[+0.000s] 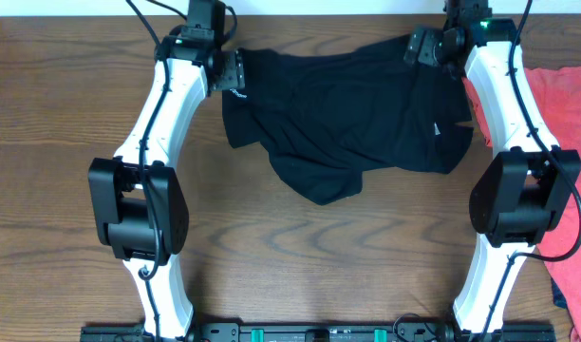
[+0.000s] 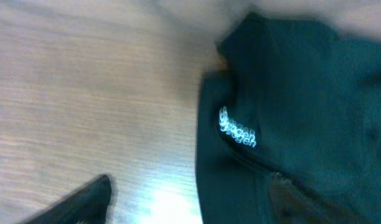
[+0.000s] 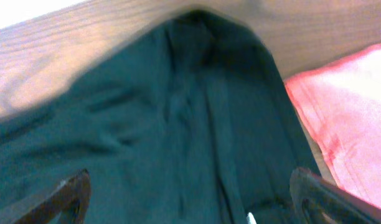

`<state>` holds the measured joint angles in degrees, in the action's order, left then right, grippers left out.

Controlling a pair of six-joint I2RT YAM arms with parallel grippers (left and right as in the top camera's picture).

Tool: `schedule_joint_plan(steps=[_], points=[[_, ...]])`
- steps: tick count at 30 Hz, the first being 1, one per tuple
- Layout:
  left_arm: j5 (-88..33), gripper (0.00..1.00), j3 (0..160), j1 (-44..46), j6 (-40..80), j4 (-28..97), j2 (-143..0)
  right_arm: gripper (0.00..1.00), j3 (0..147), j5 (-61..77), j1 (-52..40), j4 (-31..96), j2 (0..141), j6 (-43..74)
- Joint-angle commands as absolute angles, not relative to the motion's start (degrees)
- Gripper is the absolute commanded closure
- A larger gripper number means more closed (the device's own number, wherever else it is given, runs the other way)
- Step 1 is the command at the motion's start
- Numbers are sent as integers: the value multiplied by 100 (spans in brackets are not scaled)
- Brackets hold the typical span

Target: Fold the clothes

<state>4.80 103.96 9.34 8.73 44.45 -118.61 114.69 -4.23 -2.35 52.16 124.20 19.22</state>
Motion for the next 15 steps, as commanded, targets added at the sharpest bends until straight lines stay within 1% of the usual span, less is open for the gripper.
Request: schedule_joint_plan(steps=[1, 4, 5, 7, 11, 15], points=[[-150, 34, 10447, 1009, 847, 4869, -11592, 1, 11504, -624, -93, 5612, 12057, 2078], [-707, 35, 10444, 1031, 847, 5295, -11373, 1, 11504, -753, -10, 6001, 11773, 2049], [-812, 38, 10444, 1059, 845, 5408, -11301, 1, 11493, -751, 1, 6088, 11671, 2008], [-821, 39, 10433, 1166, 821, 5583, -11161, 1, 11458, -762, -1, 6171, 11513, 1916], [-816, 43, 10304, 1664, 729, 5867, -10890, 1, 11395, -729, -3, 6573, 11334, 1905], [-788, 44, 9734, 2231, 738, 5745, -10634, 1, 10906, -692, -19, 6744, 11277, 1925]])
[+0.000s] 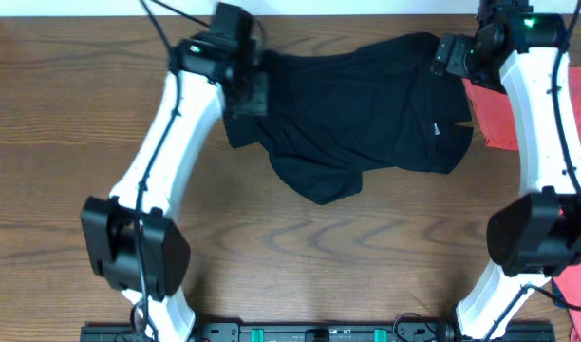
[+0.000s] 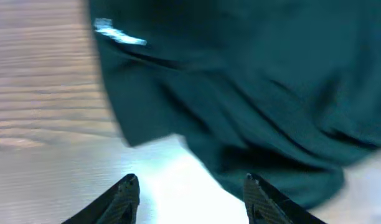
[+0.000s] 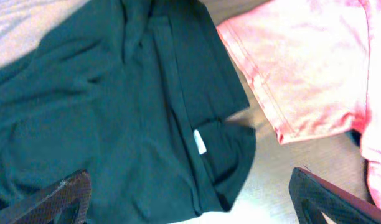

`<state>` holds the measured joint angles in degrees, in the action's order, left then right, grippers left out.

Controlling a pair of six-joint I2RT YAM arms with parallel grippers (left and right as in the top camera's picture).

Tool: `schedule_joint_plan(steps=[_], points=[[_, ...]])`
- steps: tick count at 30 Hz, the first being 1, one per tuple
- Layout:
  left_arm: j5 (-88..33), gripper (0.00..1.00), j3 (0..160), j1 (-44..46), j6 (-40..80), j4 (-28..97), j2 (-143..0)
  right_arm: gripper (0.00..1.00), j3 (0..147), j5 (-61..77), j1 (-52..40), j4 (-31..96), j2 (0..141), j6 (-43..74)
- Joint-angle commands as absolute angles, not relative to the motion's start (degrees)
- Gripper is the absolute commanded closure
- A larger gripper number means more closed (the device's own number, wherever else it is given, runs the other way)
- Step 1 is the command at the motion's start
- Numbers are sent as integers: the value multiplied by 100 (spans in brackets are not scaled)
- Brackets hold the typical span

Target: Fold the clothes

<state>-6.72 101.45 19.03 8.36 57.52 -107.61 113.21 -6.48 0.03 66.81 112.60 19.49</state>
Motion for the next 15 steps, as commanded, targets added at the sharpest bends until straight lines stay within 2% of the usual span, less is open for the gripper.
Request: schedule_joint_plan(steps=[1, 9, 15], points=[[-792, 45, 9533, 2340, 766, 5649, -10573, 1, 10624, -679, -32, 6665, 11212, 1927], [-816, 45, 7896, 2886, 1282, 5028, -10134, 1, 7776, -248, -78, 5096, 9931, 2078], [-989, 44, 7461, 3122, 1389, 4884, -10064, 1, 7168, -32, -84, 4947, 9719, 2104]])
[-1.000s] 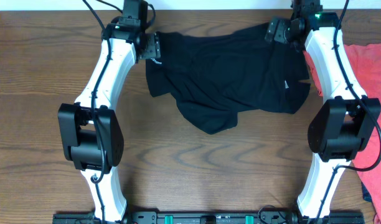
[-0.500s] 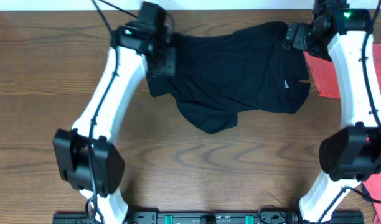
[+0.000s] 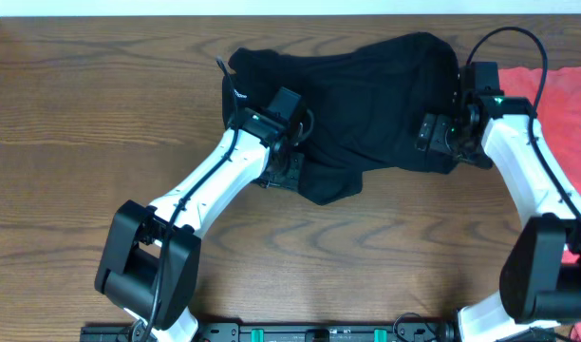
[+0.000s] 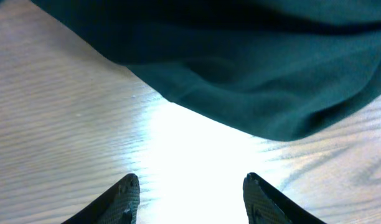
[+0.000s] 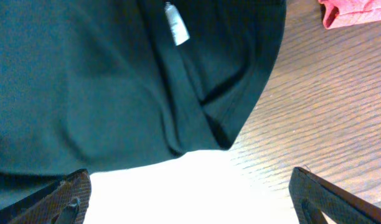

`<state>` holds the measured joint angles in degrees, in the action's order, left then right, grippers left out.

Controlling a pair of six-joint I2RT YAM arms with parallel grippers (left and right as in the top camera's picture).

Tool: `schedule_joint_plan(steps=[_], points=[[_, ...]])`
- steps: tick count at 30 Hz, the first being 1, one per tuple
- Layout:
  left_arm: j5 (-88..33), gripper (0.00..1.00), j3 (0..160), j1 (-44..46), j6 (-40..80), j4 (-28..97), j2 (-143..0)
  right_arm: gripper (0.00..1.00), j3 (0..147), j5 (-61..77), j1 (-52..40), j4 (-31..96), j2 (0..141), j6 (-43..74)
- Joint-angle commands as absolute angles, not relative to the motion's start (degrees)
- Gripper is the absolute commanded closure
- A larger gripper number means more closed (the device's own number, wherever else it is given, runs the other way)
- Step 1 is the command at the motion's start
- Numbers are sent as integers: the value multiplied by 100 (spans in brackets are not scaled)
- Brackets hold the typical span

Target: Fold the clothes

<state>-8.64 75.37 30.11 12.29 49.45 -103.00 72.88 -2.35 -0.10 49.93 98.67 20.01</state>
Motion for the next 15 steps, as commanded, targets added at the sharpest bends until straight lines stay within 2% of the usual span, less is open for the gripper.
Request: schedule_joint_plan(steps=[1, 3, 15], points=[[-1100, 44, 7400, 3170, 1411, 4825, -10064, 1, 7111, 16, -82, 4945, 9719, 2123], [-1181, 43, 7264, 3258, 1533, 4676, -10064, 1, 7048, 51, -82, 4943, 9719, 2143], [-1546, 17, 6278, 3481, 2115, 3282, -10294, 1, 7032, 351, -148, 4934, 9719, 2049]])
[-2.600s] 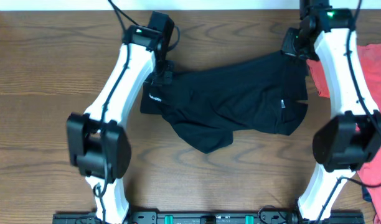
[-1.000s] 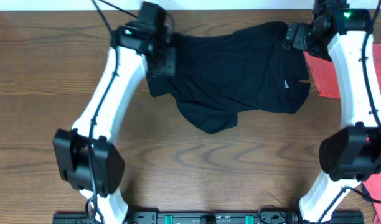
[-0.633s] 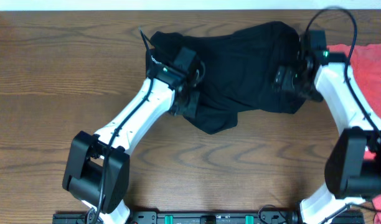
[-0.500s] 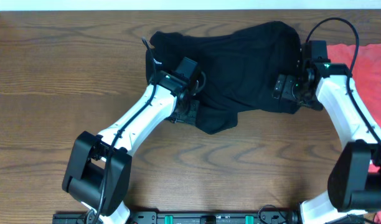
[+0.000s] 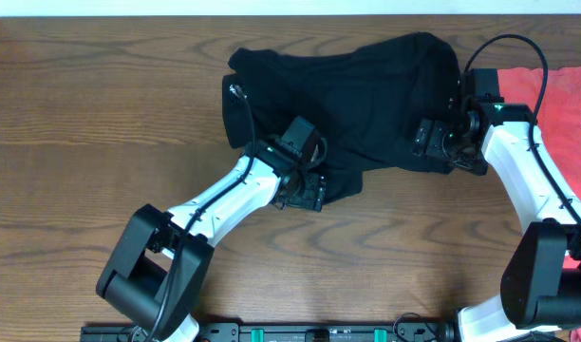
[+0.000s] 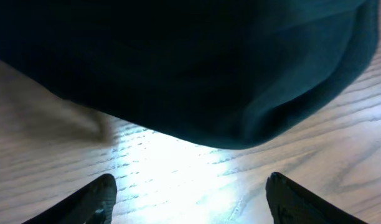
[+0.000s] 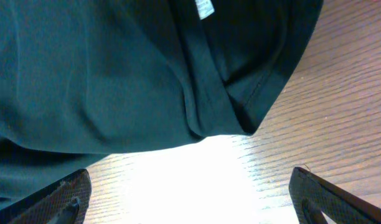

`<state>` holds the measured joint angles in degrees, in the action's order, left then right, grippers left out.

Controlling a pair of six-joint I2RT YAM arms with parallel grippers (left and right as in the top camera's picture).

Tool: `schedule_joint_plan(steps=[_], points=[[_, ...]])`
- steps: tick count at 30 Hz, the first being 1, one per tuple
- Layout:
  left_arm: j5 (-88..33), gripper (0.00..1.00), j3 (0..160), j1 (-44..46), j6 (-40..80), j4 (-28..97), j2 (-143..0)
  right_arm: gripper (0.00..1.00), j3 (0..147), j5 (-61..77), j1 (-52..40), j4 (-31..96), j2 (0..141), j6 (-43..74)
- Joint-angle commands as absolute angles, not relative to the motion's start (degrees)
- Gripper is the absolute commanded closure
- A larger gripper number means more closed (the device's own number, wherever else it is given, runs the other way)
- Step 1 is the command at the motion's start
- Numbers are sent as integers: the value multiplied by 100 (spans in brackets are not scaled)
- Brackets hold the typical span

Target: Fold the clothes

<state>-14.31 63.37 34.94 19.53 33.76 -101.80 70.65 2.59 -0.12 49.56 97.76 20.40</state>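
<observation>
A crumpled black garment (image 5: pixel 357 95) lies at the back middle of the wooden table. Its lower rounded edge (image 6: pixel 253 118) fills the top of the left wrist view. My left gripper (image 5: pixel 308 195) stands open at the garment's front hem, bare wood between its fingers (image 6: pixel 97 198). My right gripper (image 5: pixel 440 152) stands open at the garment's right lower corner (image 7: pixel 253 121), where a small white tag (image 7: pixel 204 7) shows. Nothing is held between either pair of fingers.
A red garment (image 5: pixel 566 104) lies at the right edge of the table, partly under the right arm. The wooden table (image 5: pixel 82 142) stretches bare to the left and front. A black rail (image 5: pixel 309 332) runs along the front edge.
My left gripper has moved a little right and forward along the black garment's front hem, its jaws now wider. The right gripper has barely shifted at the garment's right corner.
Both grippers were first at the garment's back corners, left and right. Half a second later they hung above those corners, the right one near the red garment. Then both stood at the garment's front edge, where they are now, open over wood.
</observation>
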Motion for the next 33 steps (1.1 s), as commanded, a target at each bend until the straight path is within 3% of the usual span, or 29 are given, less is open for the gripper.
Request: schedule_joint_plan(steps=[1, 7, 11, 13, 16, 23, 33], points=[[-1546, 13, 6278, 3481, 2117, 3253, -10328, 1, 7032, 351, -167, 4932, 9719, 2051], [-1612, 7, 6278, 3481, 2370, 2746, -10648, 1, 7035, 349, -377, 4923, 9719, 2051], [-1863, 10, 6278, 3481, 2585, 2451, -10995, 1, 7032, 349, -502, 4925, 9717, 2051], [-1907, 37, 6278, 3481, 2674, 2362, -11142, 1, 7032, 349, -523, 4930, 9717, 2051], [-1903, 94, 6278, 3481, 2735, 2351, -11242, 1, 7035, 349, -521, 4952, 9717, 2049], [-1662, 94, 6278, 3463, 2720, 2698, -11225, 1, 7035, 346, -521, 4993, 9717, 2051], [145, 94, 6278, 3271, 2534, 4563, -10860, 1, 7035, 276, -517, 5043, 9719, 1964]])
